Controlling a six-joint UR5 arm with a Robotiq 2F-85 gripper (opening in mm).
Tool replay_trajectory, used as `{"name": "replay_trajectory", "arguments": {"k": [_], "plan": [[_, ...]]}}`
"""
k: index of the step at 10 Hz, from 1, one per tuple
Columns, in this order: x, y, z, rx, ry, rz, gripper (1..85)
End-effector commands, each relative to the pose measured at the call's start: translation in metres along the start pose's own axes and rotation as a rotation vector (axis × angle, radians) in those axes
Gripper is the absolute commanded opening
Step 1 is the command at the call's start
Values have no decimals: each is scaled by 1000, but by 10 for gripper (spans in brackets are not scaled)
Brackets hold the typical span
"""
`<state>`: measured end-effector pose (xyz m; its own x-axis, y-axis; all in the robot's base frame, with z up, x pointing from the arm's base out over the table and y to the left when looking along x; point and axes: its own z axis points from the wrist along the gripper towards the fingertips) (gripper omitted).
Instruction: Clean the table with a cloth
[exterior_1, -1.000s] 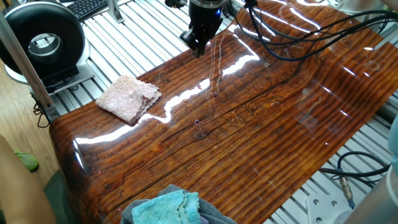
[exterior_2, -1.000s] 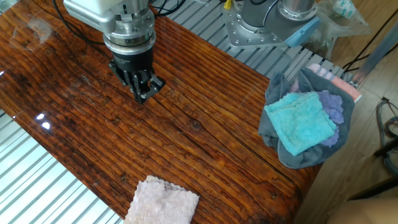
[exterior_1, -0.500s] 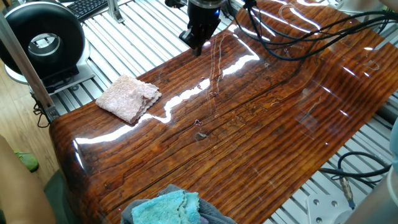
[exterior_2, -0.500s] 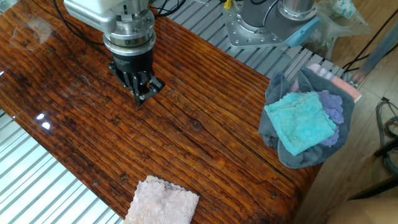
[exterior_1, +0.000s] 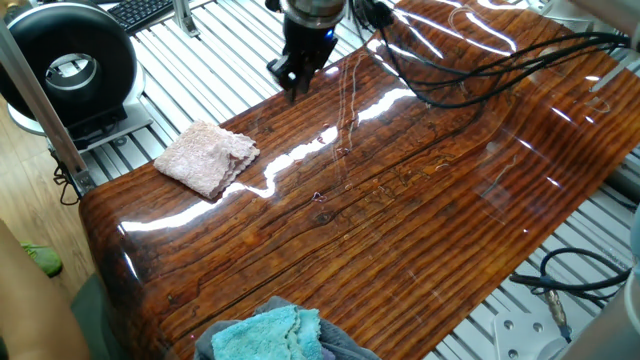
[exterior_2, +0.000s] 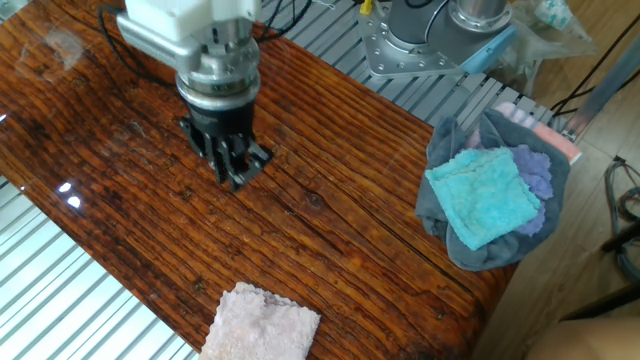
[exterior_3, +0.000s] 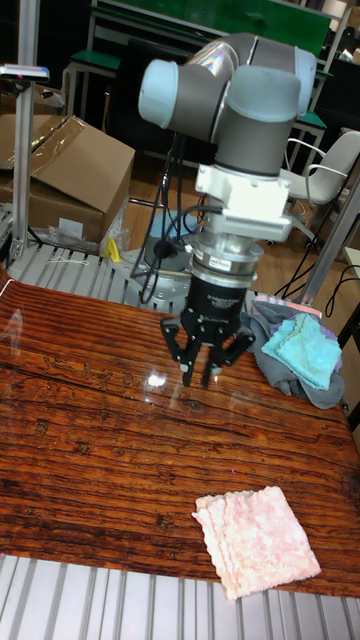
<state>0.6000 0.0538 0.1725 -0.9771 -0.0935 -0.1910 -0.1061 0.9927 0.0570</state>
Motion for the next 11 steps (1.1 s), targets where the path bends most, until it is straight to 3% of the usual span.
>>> {"name": "replay_trajectory", "arguments": {"k": [1, 3, 6, 10, 11], "plan": [[-14, 29, 16, -44, -14, 22, 310], [-11, 19, 18, 19, 21, 12, 283], [-4, 24, 21, 11, 50, -2, 283], [-6, 25, 22, 7, 41, -32, 270], [-12, 23, 22, 13, 16, -50, 273]]}}
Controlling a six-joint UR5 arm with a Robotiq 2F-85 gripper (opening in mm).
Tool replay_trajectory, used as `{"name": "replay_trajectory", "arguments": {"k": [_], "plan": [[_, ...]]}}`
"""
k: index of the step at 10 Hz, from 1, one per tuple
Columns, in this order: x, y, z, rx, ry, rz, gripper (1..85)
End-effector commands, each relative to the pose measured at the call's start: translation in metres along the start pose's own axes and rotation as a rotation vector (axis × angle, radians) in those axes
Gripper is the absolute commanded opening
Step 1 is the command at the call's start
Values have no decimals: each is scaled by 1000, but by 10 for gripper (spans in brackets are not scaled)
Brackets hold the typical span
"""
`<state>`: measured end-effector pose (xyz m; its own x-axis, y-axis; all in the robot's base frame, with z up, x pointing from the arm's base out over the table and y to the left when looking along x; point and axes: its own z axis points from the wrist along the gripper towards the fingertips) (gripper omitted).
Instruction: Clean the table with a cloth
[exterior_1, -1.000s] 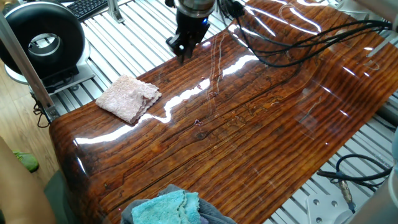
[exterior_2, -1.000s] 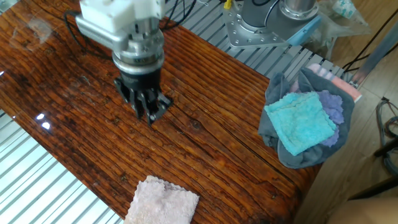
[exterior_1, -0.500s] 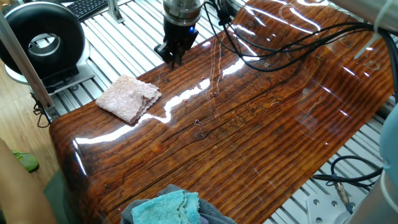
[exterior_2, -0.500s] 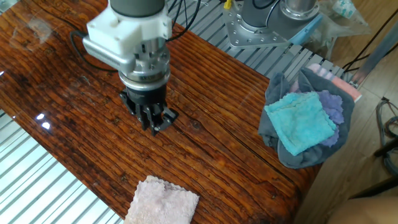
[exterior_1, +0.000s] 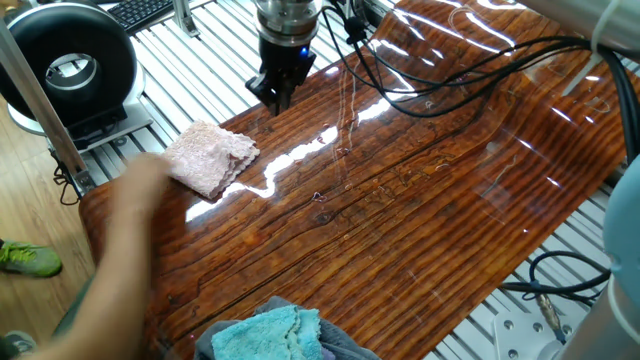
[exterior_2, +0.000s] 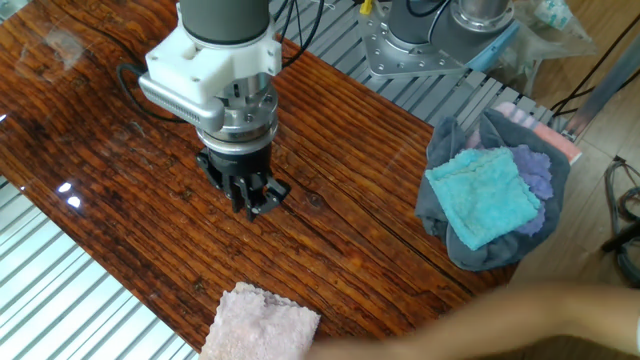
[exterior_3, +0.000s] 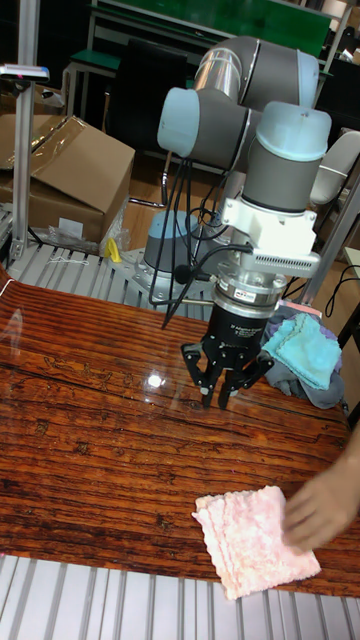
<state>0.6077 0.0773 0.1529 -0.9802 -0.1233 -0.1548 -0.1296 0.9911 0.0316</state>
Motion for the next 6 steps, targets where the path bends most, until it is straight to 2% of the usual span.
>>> {"name": "replay_trajectory", "arguments": {"k": [1, 2, 3, 4, 5, 6], "plan": [[-7, 2, 0, -8, -28, -24, 310], [-1, 0, 0, -3, -2, -13, 353], [1, 1, 0, -5, 5, -14, 353], [-4, 4, 0, -18, -14, -15, 380], [-4, 8, -1, -31, -16, -27, 453], [-5, 6, 0, -25, -18, -40, 463]]}}
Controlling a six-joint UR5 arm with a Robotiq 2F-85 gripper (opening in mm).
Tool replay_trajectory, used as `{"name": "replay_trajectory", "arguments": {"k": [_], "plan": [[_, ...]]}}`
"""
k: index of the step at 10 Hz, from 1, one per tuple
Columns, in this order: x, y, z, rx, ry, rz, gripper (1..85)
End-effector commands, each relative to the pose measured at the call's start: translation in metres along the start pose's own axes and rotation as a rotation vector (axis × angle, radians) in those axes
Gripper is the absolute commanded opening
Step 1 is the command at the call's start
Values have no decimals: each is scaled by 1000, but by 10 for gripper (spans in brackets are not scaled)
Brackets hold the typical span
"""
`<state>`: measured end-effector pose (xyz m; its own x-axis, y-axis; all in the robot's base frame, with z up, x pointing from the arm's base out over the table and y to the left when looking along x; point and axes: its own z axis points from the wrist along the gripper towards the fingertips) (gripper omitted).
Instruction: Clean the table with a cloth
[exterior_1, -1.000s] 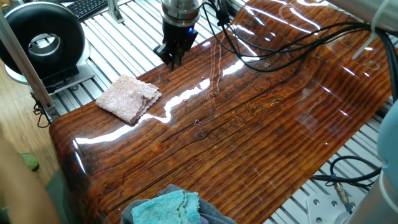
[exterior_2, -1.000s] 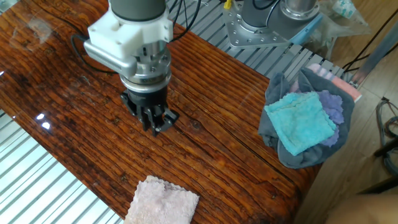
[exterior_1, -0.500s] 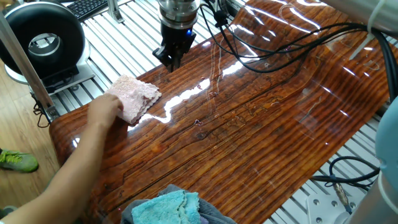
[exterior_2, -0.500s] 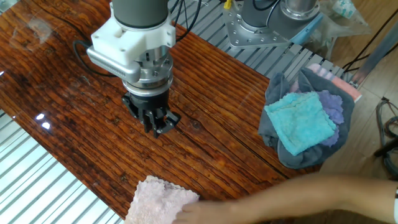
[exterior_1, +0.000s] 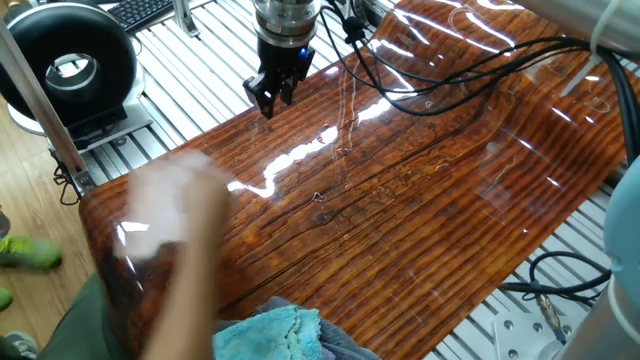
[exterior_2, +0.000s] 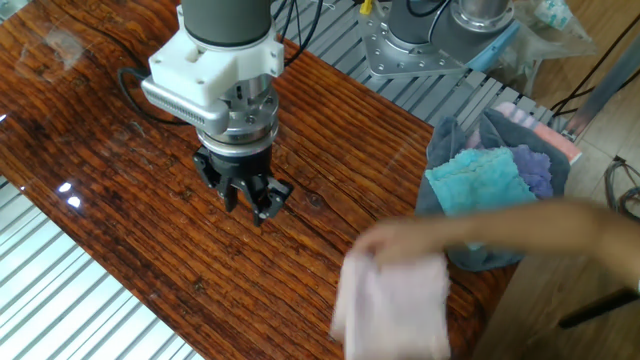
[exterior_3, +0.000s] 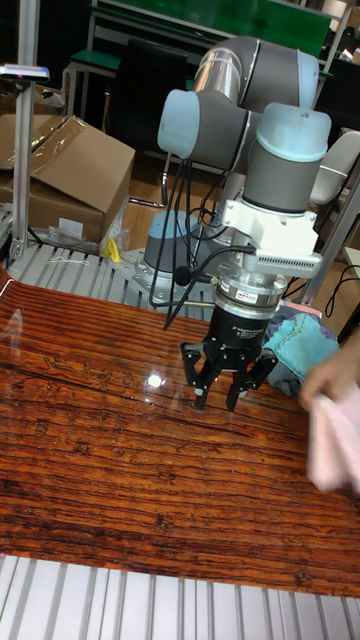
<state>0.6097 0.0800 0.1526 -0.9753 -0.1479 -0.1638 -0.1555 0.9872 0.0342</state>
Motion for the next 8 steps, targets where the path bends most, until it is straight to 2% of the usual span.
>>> {"name": "replay_trajectory", "arguments": {"k": [1, 2, 5, 8], "plan": [[-3, 11, -1, -45, -11, -31, 520], [-4, 14, -2, -57, -15, -43, 537], [-42, 33, 29, -52, -24, -54, 543], [-63, 42, 30, -27, -1, -70, 533]]}}
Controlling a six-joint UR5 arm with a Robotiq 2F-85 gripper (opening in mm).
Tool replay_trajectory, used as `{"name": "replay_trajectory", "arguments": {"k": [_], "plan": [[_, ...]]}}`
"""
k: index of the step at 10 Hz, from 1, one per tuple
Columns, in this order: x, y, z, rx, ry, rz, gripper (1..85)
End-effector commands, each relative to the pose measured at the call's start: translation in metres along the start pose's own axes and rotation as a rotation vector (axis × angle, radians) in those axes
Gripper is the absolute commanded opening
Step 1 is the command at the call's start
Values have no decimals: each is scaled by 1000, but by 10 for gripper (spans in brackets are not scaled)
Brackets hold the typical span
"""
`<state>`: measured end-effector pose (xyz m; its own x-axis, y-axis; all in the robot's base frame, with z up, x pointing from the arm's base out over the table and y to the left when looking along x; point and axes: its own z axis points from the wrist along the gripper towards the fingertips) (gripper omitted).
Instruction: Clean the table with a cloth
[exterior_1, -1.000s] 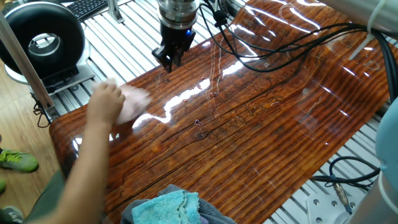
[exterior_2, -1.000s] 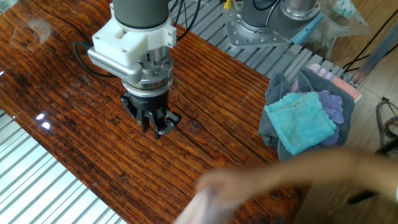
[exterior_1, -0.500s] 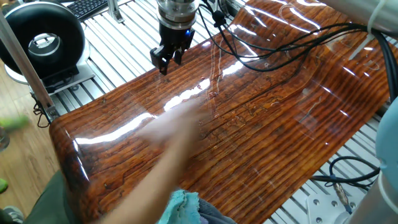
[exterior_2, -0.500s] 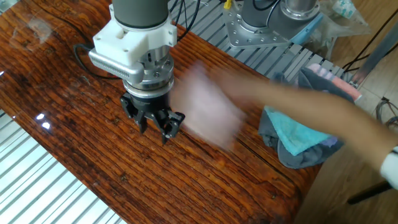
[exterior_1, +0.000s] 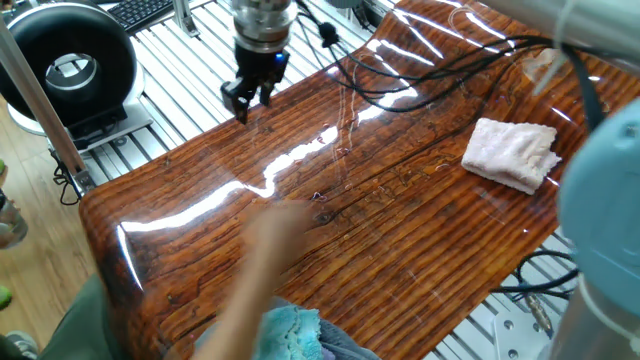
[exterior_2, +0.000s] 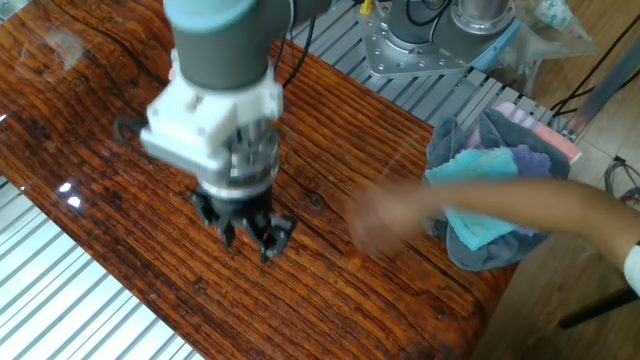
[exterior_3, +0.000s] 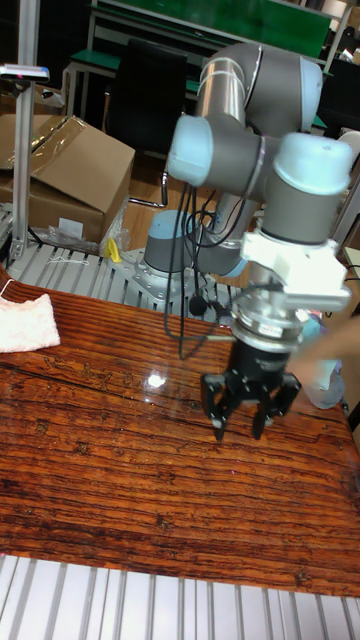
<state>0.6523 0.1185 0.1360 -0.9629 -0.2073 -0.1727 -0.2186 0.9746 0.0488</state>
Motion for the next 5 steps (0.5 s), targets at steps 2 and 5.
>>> {"name": "replay_trajectory", "arguments": {"k": [2, 5], "plan": [[-2, -14, 0, 6, 29, -49, 493], [2, -8, -2, -42, 21, -157, 493]]}}
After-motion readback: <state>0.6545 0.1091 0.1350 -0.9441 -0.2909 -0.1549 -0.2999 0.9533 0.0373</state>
